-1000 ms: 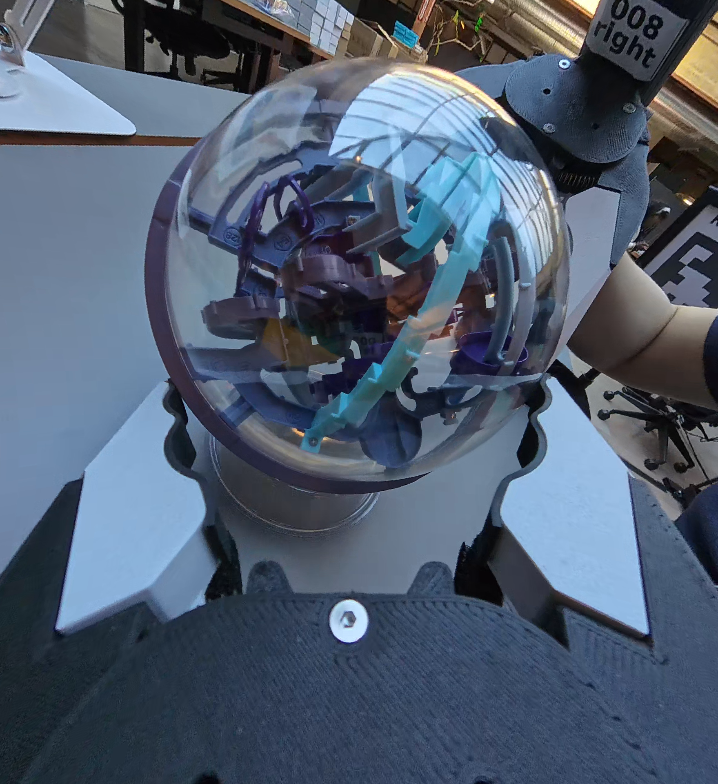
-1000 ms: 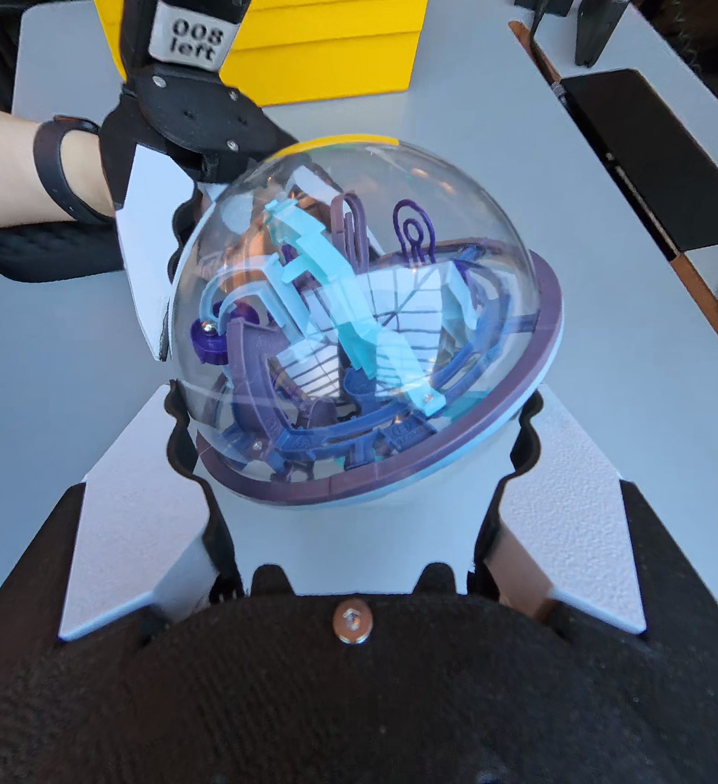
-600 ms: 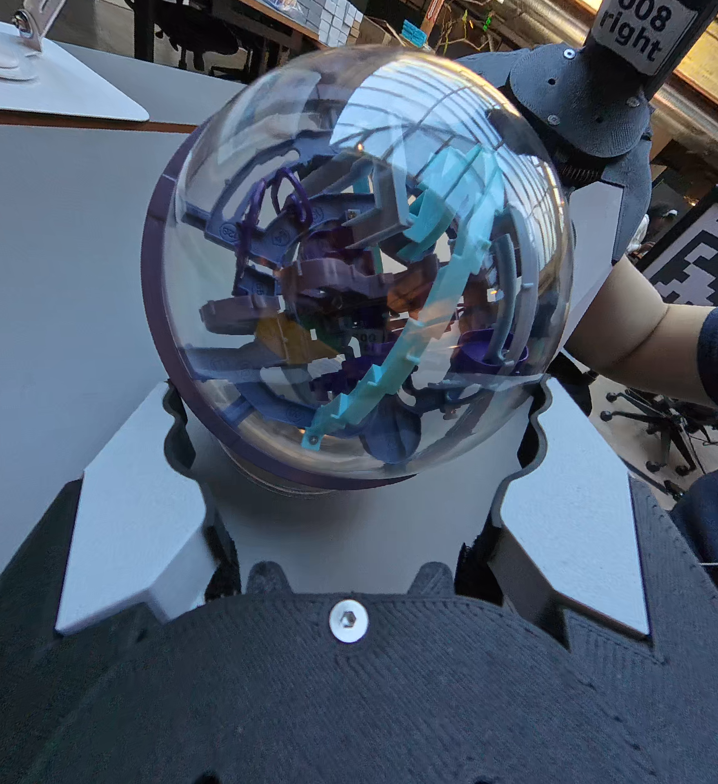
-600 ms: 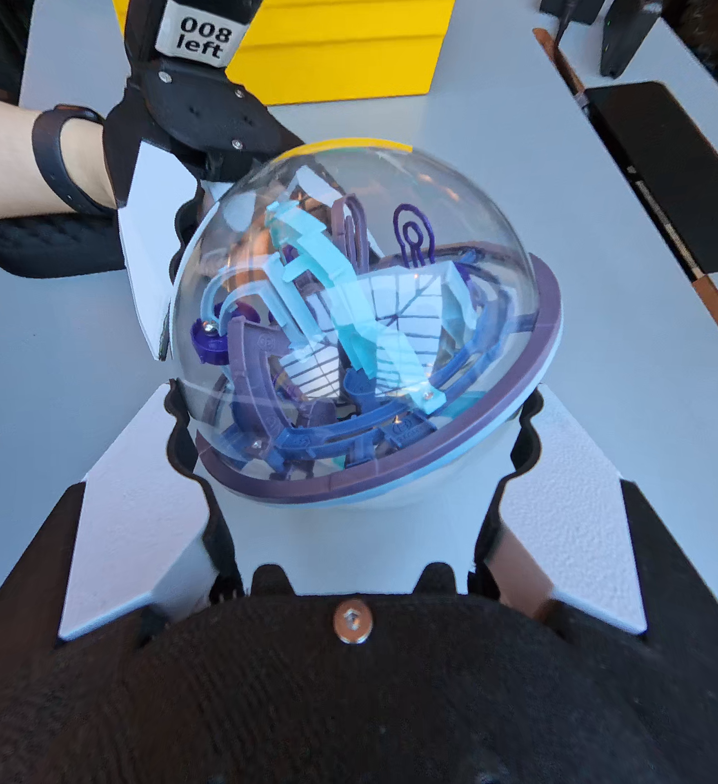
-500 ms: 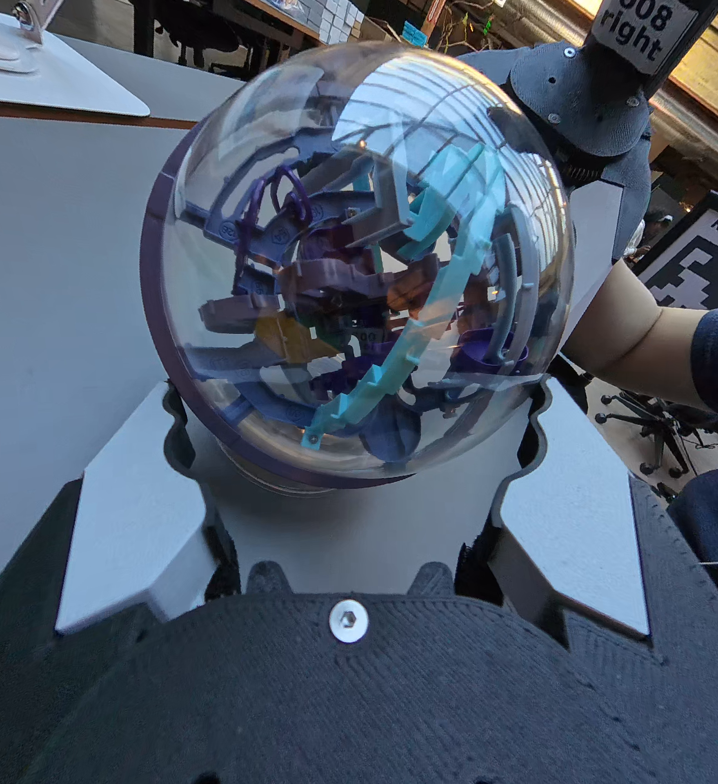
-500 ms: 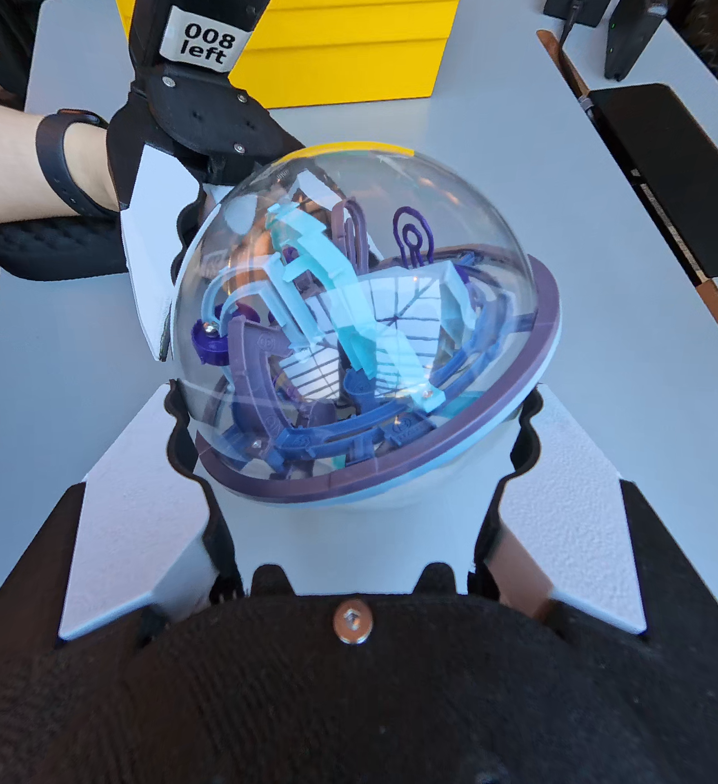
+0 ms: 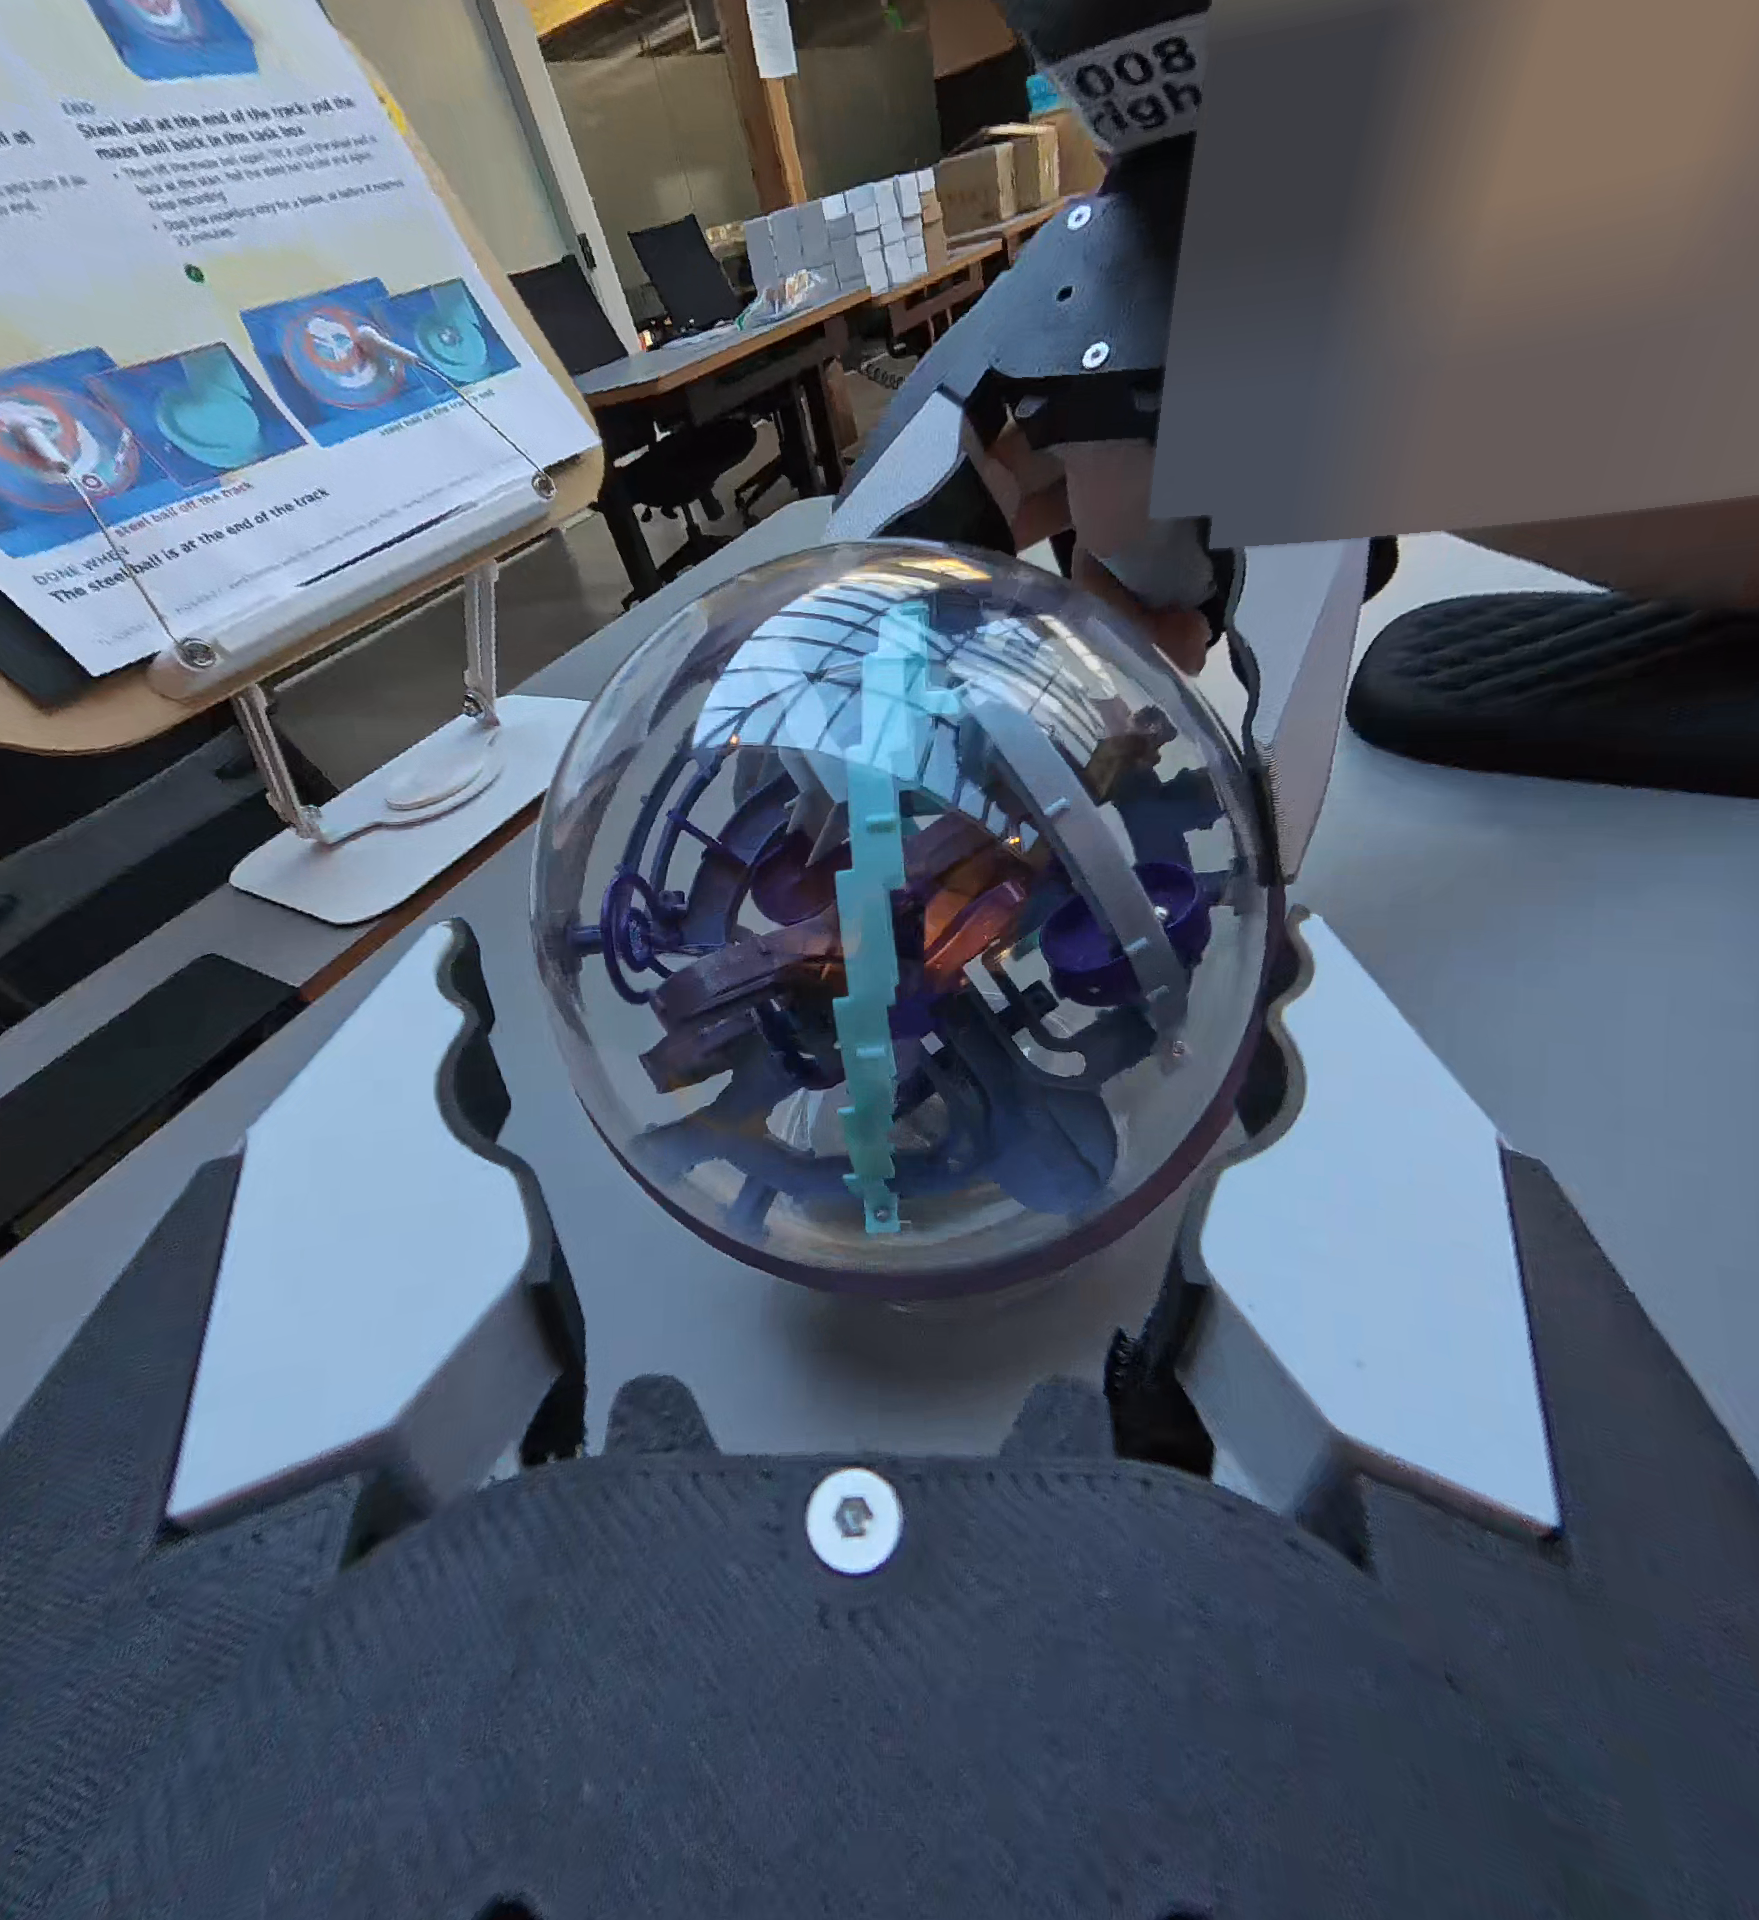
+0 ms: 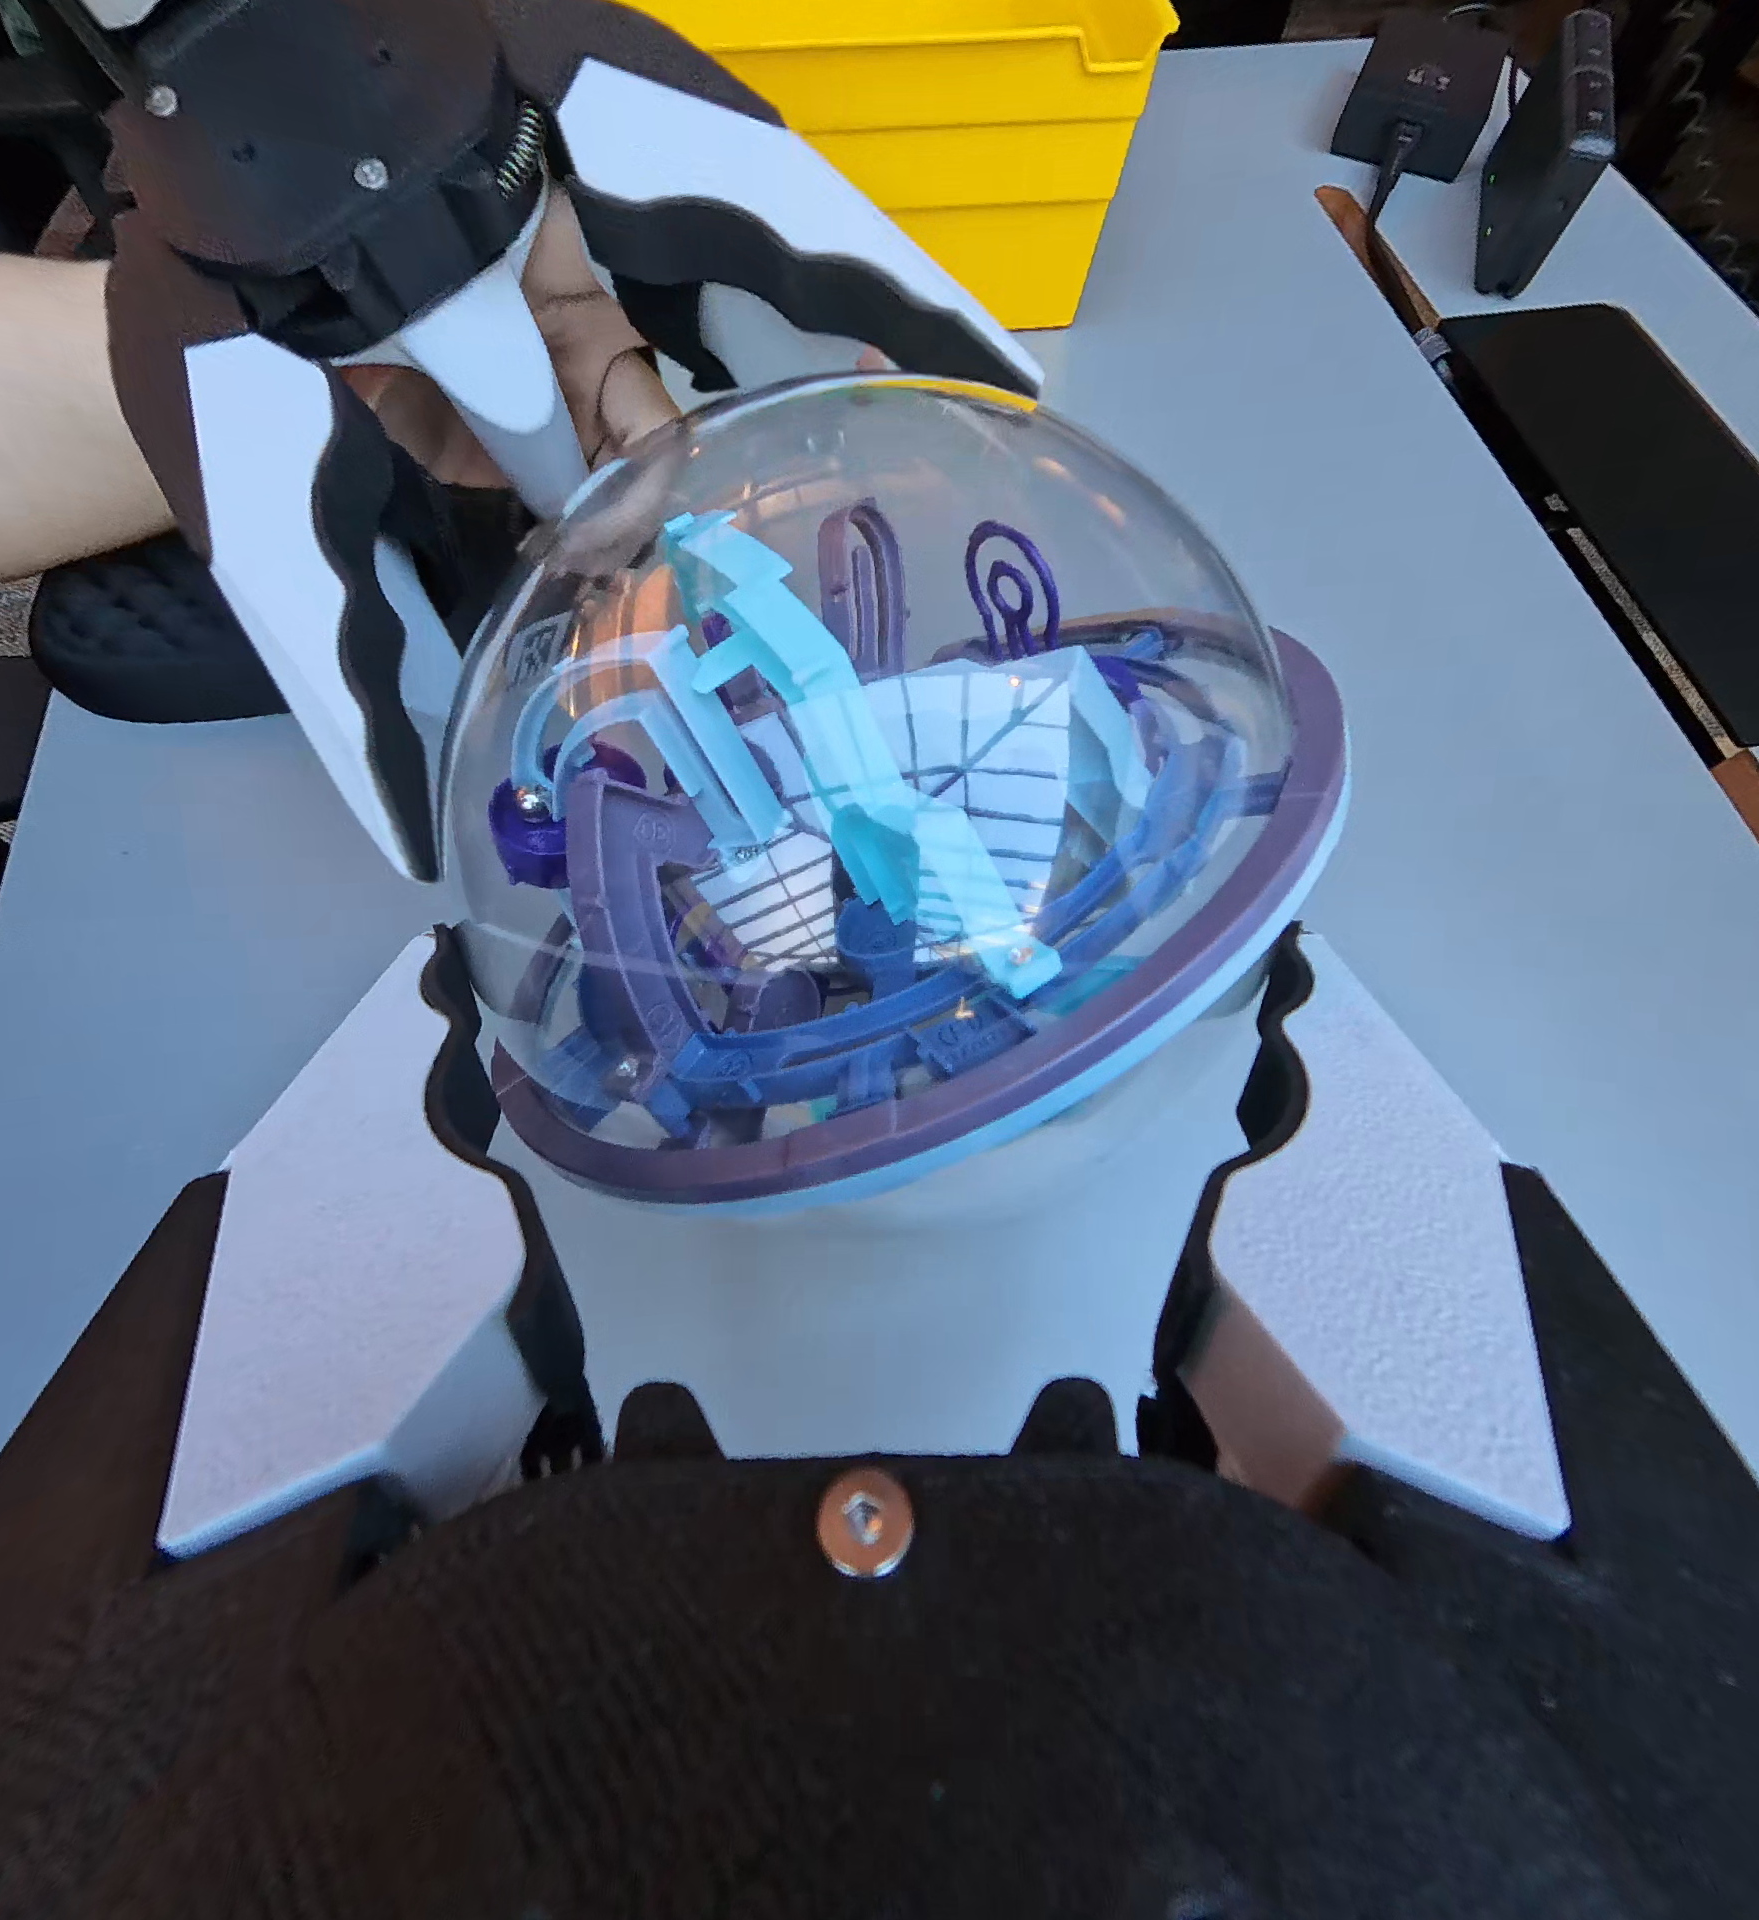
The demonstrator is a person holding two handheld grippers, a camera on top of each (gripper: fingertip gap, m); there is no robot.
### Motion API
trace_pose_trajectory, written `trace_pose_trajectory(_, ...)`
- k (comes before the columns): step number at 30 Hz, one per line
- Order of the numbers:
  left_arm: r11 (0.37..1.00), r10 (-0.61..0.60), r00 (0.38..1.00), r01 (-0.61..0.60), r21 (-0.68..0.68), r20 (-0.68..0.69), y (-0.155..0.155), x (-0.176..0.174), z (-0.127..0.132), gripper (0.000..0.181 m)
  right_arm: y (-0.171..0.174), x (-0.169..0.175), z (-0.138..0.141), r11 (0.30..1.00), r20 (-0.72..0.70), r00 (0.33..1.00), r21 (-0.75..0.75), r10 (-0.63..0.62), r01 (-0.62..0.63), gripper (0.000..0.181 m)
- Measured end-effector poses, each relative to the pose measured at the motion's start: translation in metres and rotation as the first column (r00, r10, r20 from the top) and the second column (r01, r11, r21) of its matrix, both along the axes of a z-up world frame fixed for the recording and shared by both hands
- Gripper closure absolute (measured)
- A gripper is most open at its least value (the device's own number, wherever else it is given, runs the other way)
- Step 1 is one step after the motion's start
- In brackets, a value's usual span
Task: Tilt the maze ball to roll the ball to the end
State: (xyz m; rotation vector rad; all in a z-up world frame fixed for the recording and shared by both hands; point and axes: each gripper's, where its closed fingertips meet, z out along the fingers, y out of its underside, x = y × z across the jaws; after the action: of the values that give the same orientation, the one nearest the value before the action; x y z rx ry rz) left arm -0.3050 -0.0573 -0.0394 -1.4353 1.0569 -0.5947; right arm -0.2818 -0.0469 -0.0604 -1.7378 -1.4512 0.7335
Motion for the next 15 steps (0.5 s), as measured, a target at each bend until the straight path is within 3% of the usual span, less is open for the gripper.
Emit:
trace_pose_trajectory(8, 0.992, -0.056, 0.996, 0.063, -0.109, 0.065, 0.0047, 0.0077, -0.0092, 0.039, -0.0028, -0.0005, -0.0019, 0.978, -0.031, 0.998, 0.204, 0.047, -0.04, 0.025)
trace_pose_trajectory(15, 0.988, -0.069, 0.994, 0.081, -0.133, 0.088, 0.0058, 0.0083, -0.0116, 0.038, -0.0062, 0.0034, 0.0045, 0.975, -0.144, 0.981, 0.199, 0.127, -0.097, 0.026)
